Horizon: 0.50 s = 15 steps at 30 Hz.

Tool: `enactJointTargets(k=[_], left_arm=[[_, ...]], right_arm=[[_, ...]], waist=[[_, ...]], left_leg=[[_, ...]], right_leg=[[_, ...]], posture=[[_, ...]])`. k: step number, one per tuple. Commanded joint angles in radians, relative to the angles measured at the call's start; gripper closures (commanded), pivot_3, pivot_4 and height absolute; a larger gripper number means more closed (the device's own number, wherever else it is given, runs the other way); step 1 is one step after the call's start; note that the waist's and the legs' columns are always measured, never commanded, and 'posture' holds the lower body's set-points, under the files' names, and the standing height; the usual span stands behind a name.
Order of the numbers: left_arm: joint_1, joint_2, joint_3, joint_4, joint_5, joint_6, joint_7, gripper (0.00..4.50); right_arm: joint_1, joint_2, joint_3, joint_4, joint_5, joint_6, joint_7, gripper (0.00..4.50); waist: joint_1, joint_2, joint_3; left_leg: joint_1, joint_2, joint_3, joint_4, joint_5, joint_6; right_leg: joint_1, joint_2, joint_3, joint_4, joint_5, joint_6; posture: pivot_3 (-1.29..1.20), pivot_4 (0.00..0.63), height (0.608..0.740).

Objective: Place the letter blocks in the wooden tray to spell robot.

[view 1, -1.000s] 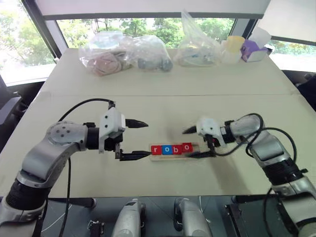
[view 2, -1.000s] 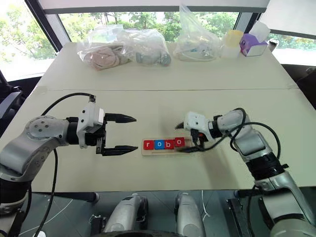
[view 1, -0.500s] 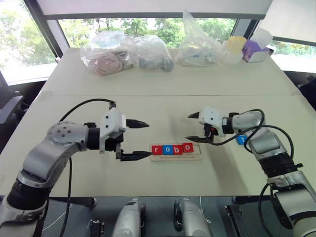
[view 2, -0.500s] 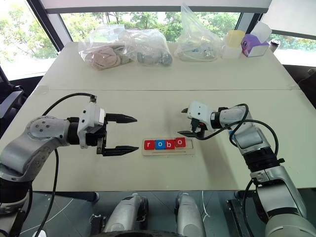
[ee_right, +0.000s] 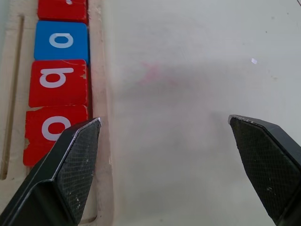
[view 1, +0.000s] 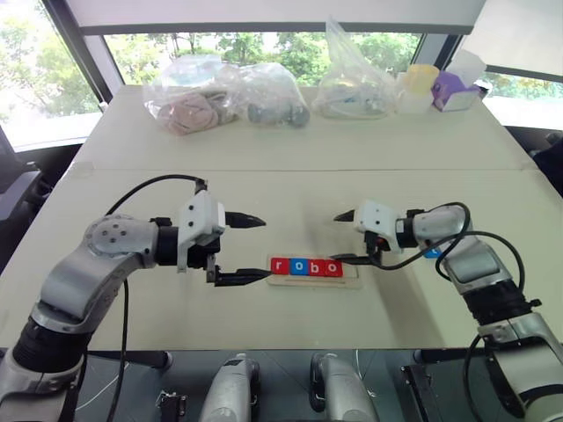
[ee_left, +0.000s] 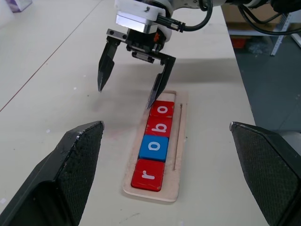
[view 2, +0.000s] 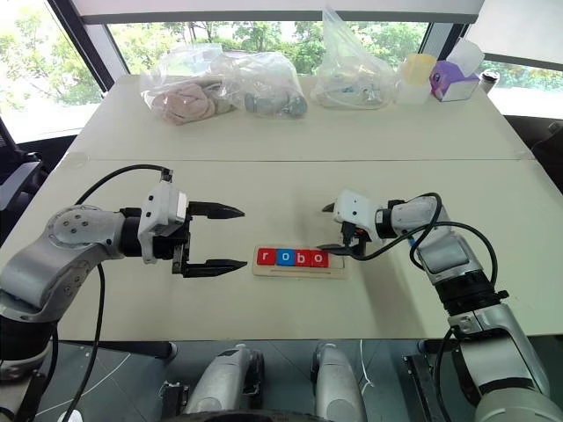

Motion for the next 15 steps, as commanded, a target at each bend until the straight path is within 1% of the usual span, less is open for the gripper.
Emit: enactJointTargets(k=[1, 6, 10, 11, 13, 15], left_arm=[[-0.019, 0.001, 0.010, -0.024, -0.008, -0.008, -0.003, 0.00], [-0.018, -0.003, 0.008, -0.026, -0.008, -0.008, -0.003, 0.00], [-0.015, -0.005, 0.009, -0.032, -0.010, -0.006, 0.002, 0.00], [-0.015, -0.005, 0.011, -0.033, -0.010, -0.006, 0.003, 0.00], [-0.009, -0.005, 0.016, -0.037, -0.013, -0.003, 0.008, 0.00], [-0.004, -0.004, 0.019, -0.041, -0.015, -0.002, 0.011, 0.00]], right_arm=[[-0.016, 0.004, -0.045, -0.026, 0.013, -0.009, -0.043, 0.03], [-0.022, -0.003, -0.061, -0.042, 0.018, -0.005, -0.070, 0.03], [-0.014, -0.036, -0.124, -0.071, 0.023, 0.040, -0.122, 0.03], [-0.006, -0.050, -0.146, -0.078, 0.017, 0.058, -0.148, 0.03], [0.036, -0.097, -0.230, -0.104, -0.020, 0.164, -0.257, 0.03], [0.067, -0.122, -0.267, -0.134, -0.037, 0.221, -0.314, 0.03]], waist=[[0.000, 0.000, 0.000], [0.000, 0.000, 0.000], [0.001, 0.000, 0.000], [0.002, 0.000, 0.000], [0.005, 0.000, 0.000], [0.007, 0.000, 0.000]], left_leg=[[0.000, 0.000, 0.000, 0.000, 0.000, 0.000], [0.000, 0.000, 0.000, 0.000, 0.000, 0.000], [0.000, 0.000, 0.000, 0.000, 0.000, 0.000], [0.000, 0.000, 0.000, 0.000, 0.000, 0.000], [0.000, 0.000, 0.000, 0.000, 0.000, 0.000], [-0.001, 0.000, 0.000, 0.000, 0.000, 0.000]], right_leg=[[0.000, 0.000, 0.000, 0.000, 0.000, 0.000], [0.000, 0.000, 0.000, 0.000, 0.000, 0.000], [0.000, 0.000, 0.000, 0.000, 0.000, 0.000], [0.000, 0.000, 0.000, 0.000, 0.000, 0.000], [0.000, 0.000, 0.000, 0.000, 0.000, 0.000], [0.000, -0.001, 0.000, 0.000, 0.000, 0.000]], posture=[[0.00, 0.150, 0.740], [0.00, 0.150, 0.740], [0.00, 0.150, 0.740], [0.00, 0.150, 0.740], [0.00, 0.150, 0.740], [0.00, 0.150, 0.740]])
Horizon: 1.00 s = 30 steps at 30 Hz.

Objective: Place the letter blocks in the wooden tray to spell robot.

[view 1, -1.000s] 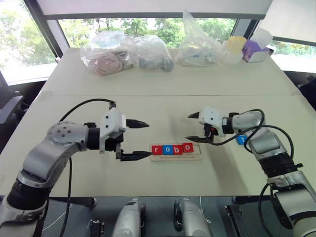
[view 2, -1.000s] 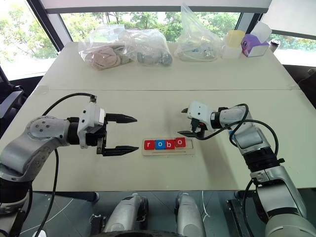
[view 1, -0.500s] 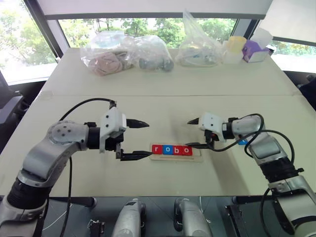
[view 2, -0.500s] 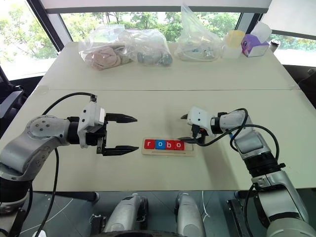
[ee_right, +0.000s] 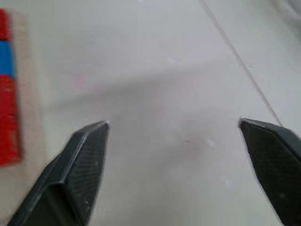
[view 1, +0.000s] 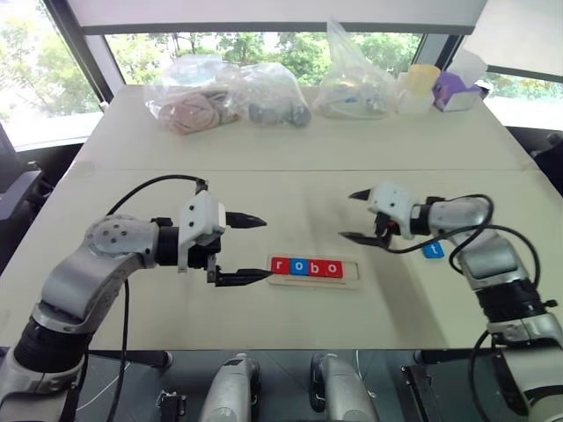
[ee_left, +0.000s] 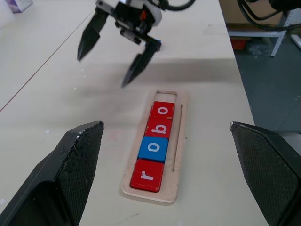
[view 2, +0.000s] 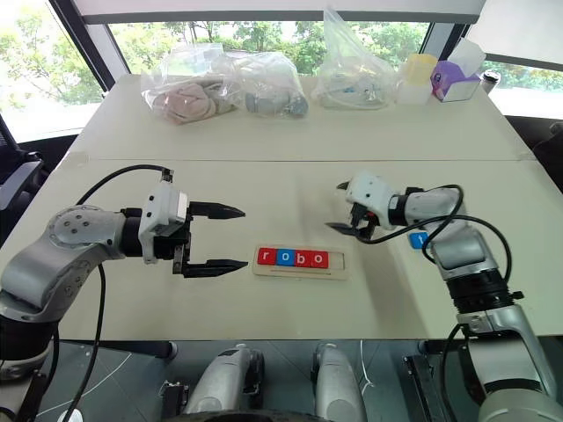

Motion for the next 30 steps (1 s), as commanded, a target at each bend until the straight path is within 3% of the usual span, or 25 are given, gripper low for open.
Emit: enactJointTargets(k=[1, 6, 11, 26, 29, 30], left_arm=[[-0.001, 0.002, 0.021, -0.039, -0.016, -0.003, 0.007, 0.00], [0.001, -0.006, 0.016, -0.029, -0.013, -0.012, 0.005, 0.00], [-0.009, -0.011, 0.007, -0.015, -0.013, -0.019, -0.012, 0.00], [-0.039, -0.009, -0.002, 0.021, 0.008, -0.039, -0.033, 0.00], [-0.036, -0.014, -0.005, 0.016, 0.010, -0.039, -0.027, 0.00], [-0.034, -0.015, -0.006, 0.015, 0.010, -0.039, -0.025, 0.00]], right_arm=[[0.065, -0.046, -0.116, -0.100, -0.024, 0.147, -0.120, 0.03], [0.257, 0.053, -0.282, -0.418, -0.004, 0.662, -0.324, 0.03], [0.308, 0.200, -0.362, -0.567, 0.013, 0.926, -0.454, 0.03], [0.352, 0.273, -0.400, -0.484, 0.053, 0.933, -0.581, 0.03], [0.343, 0.287, -0.414, -0.463, 0.077, 0.941, -0.589, 0.86], [0.341, 0.289, -0.416, -0.461, 0.087, 0.946, -0.588, 1.36]], waist=[[-0.001, 0.000, 0.000], [-0.006, 0.000, -0.001], [-0.007, 0.001, -0.001], [-0.006, 0.000, -0.002], [-0.006, 0.000, -0.002], [-0.006, 0.000, -0.002]], left_leg=[[0.000, 0.000, 0.000, 0.000, 0.000, 0.000], [0.000, 0.001, 0.000, -0.001, 0.000, 0.000], [0.002, 0.002, 0.000, 0.000, 0.001, -0.001], [0.001, 0.002, -0.001, 0.000, 0.001, -0.002], [0.001, 0.002, -0.001, 0.000, 0.001, -0.002], [0.001, 0.002, -0.001, 0.000, 0.001, -0.002]], right_leg=[[0.000, 0.000, 0.000, 0.000, 0.000, 0.000], [-0.001, 0.001, 0.000, 0.001, 0.000, 0.000], [-0.001, 0.001, 0.000, 0.001, 0.002, -0.003], [0.000, 0.001, 0.000, 0.000, 0.001, -0.002], [0.000, 0.001, 0.000, 0.000, 0.001, -0.002], [0.000, 0.001, 0.000, 0.000, 0.001, -0.002]], posture=[[0.00, 0.150, 0.740], [0.00, 0.150, 0.740], [0.00, 0.150, 0.740], [0.00, 0.150, 0.740], [0.00, 0.150, 0.740], [0.00, 0.150, 0.740]])
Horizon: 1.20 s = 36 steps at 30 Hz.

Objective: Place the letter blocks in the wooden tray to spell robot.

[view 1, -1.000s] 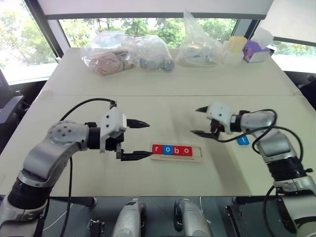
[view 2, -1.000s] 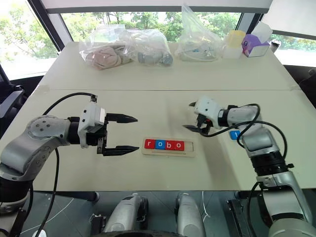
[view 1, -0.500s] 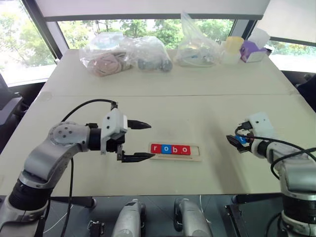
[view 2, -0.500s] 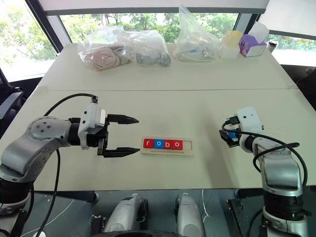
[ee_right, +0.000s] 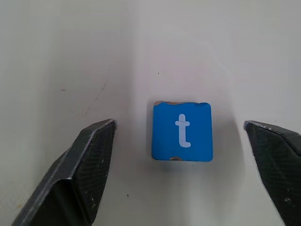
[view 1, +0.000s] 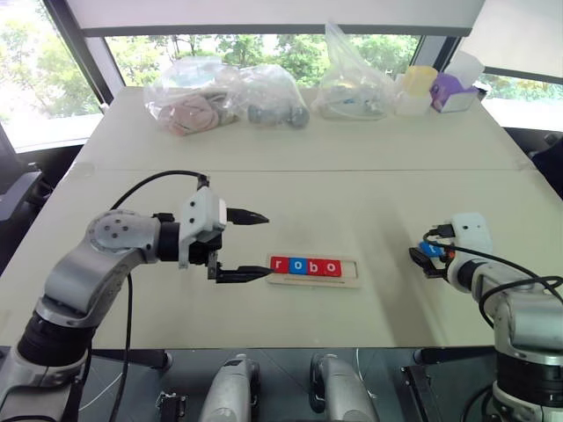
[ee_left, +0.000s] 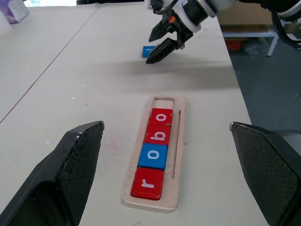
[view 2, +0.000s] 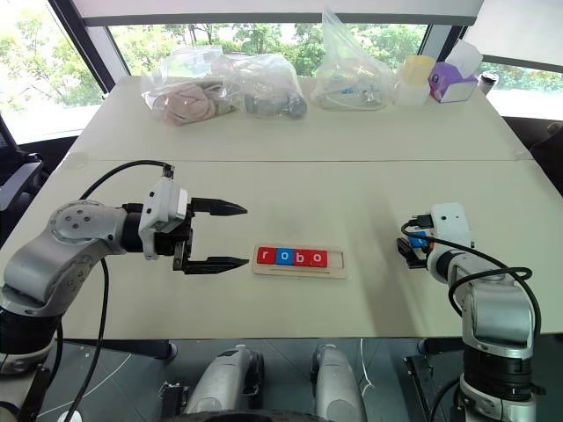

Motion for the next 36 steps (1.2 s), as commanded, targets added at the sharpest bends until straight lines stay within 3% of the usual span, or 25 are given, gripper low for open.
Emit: enactJointTargets(k=[1, 4, 10, 15, 22, 29, 34, 36], left_arm=[[0.001, -0.007, 0.003, -0.017, 0.003, -0.018, 0.002, 0.00], [0.000, -0.009, 0.002, -0.013, 0.004, -0.018, -0.001, 0.00], [0.006, -0.009, -0.002, -0.011, 0.001, -0.023, -0.028, 0.00], [0.011, -0.005, -0.008, 0.005, 0.015, -0.040, -0.054, 0.00], [0.008, -0.001, -0.005, 0.037, 0.030, -0.063, -0.085, 0.00], [0.005, -0.008, -0.008, 0.035, 0.034, -0.064, -0.080, 0.00], [0.010, -0.009, -0.007, 0.023, 0.031, -0.056, -0.070, 0.00], [0.011, -0.010, -0.008, 0.021, 0.031, -0.055, -0.066, 0.00]], right_arm=[[-0.001, 0.012, -0.034, 0.022, 0.030, 0.033, -0.015, 1.86], [-0.008, 0.021, -0.048, -0.009, 0.068, 0.088, -0.014, 3.34], [0.034, 0.034, -0.055, -0.245, 0.123, 0.279, -0.031, 3.34], [0.054, 0.130, -0.043, -0.435, 0.132, 0.434, -0.074, 3.34], [0.118, 0.228, 0.010, -0.516, 0.123, 0.443, -0.144, 3.34], [0.121, 0.238, 0.020, -0.515, 0.118, 0.443, -0.174, 3.34], [0.113, 0.202, 0.029, -0.524, 0.145, 0.443, -0.143, 0.91], [0.100, 0.126, 0.040, -0.526, 0.178, 0.435, -0.090, 0.03]], waist=[[0.000, 0.000, 0.000], [0.001, 0.000, 0.000], [0.001, 0.000, 0.000], [-0.002, 0.000, 0.000], [-0.001, 0.001, 0.000], [-0.002, 0.001, 0.000], [-0.002, 0.001, 0.000], [-0.002, 0.001, 0.001]], left_leg=[[0.000, 0.000, 0.000, 0.000, 0.000, 0.000], [0.000, 0.000, 0.000, 0.000, 0.000, 0.000], [-0.001, 0.000, -0.002, -0.001, 0.000, 0.000], [-0.001, 0.000, -0.002, -0.001, 0.000, 0.000], [-0.002, 0.001, -0.002, -0.001, 0.000, 0.000], [-0.002, 0.001, -0.002, -0.002, -0.001, -0.001], [-0.003, 0.001, -0.002, -0.002, -0.001, -0.002], [-0.003, 0.001, -0.002, -0.002, -0.002, -0.003]], right_leg=[[0.000, 0.000, 0.000, 0.000, 0.000, 0.000], [0.000, 0.000, 0.000, 0.000, 0.000, -0.001], [-0.001, 0.000, -0.001, 0.000, 0.000, -0.001], [-0.002, 0.000, -0.001, 0.000, 0.000, 0.000], [-0.002, 0.000, -0.001, -0.001, -0.001, 0.001], [-0.002, -0.001, -0.001, -0.002, -0.001, 0.000], [-0.003, -0.001, -0.001, -0.003, -0.002, 0.002], [-0.003, -0.001, -0.001, -0.003, -0.002, 0.002]], posture=[[0.00, 0.150, 0.740], [0.00, 0.150, 0.740], [0.00, 0.150, 0.740], [0.00, 0.150, 0.740], [0.00, 0.150, 0.740], [0.00, 0.150, 0.740], [0.00, 0.150, 0.740], [0.00, 0.150, 0.740]])
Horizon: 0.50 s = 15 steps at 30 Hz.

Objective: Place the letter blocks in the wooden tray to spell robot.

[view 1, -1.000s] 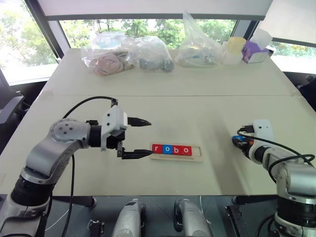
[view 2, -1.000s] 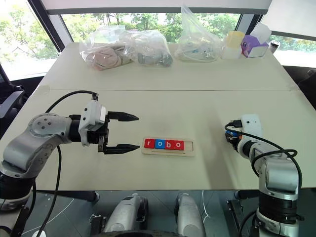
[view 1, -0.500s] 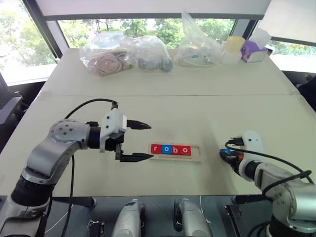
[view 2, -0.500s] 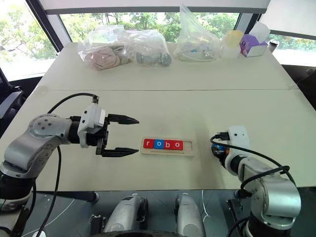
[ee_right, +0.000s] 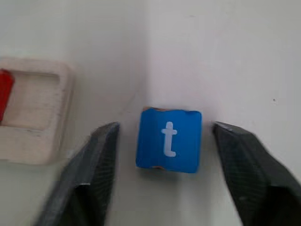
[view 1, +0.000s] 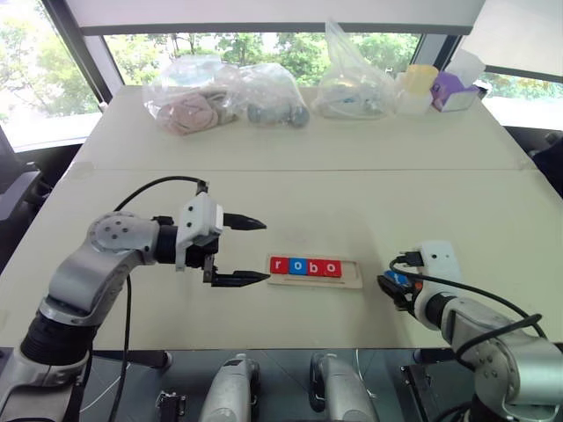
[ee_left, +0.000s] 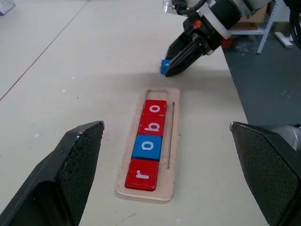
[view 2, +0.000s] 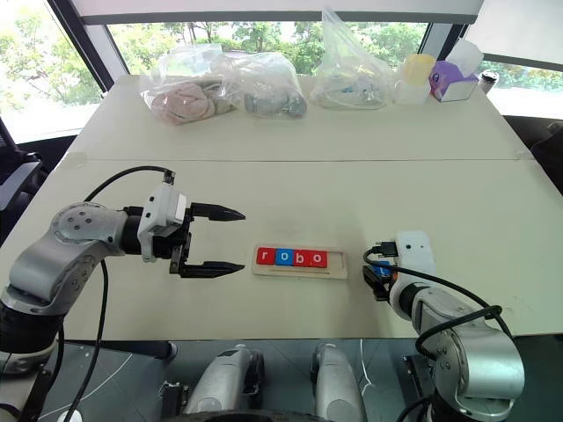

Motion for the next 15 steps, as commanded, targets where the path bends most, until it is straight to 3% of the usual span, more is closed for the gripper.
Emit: enactJointTargets(k=[1, 4, 8, 15], left_arm=[[-0.004, -0.002, -0.005, -0.033, -0.001, -0.005, 0.006, 0.00], [-0.009, -0.004, -0.008, -0.031, -0.001, -0.003, 0.010, 0.00], [-0.018, -0.007, -0.013, -0.024, 0.000, -0.004, 0.012, 0.00], [-0.024, -0.004, -0.011, -0.033, -0.004, 0.001, 0.021, 0.00]], right_arm=[[-0.025, -0.140, 0.009, -0.023, 0.055, -0.011, 0.088, 0.03], [-0.049, -0.337, 0.014, 0.007, 0.132, -0.070, 0.233, 0.03], [-0.059, -0.620, 0.012, 0.169, 0.173, -0.326, 0.467, 0.03], [0.063, -0.823, 0.061, 0.508, 0.108, -1.013, 0.913, 0.03]], waist=[[0.000, 0.001, 0.001], [0.000, 0.001, 0.001], [0.001, 0.000, 0.002], [0.004, 0.000, 0.002]], left_leg=[[0.000, 0.000, 0.000, 0.000, 0.000, 0.000], [-0.001, 0.000, 0.002, 0.000, 0.001, 0.001], [-0.001, 0.000, 0.001, -0.001, 0.001, 0.002], [-0.001, -0.001, 0.001, -0.001, 0.001, 0.003]], right_leg=[[0.000, 0.000, 0.000, 0.000, 0.000, 0.000], [-0.001, -0.001, 0.000, -0.001, 0.000, 0.000], [-0.001, -0.001, 0.000, -0.001, -0.001, 0.001], [0.000, 0.000, -0.001, -0.002, -0.002, 0.002]], posture=[[0.00, 0.150, 0.740], [0.00, 0.150, 0.740], [0.00, 0.150, 0.740], [0.00, 0.150, 0.740]])
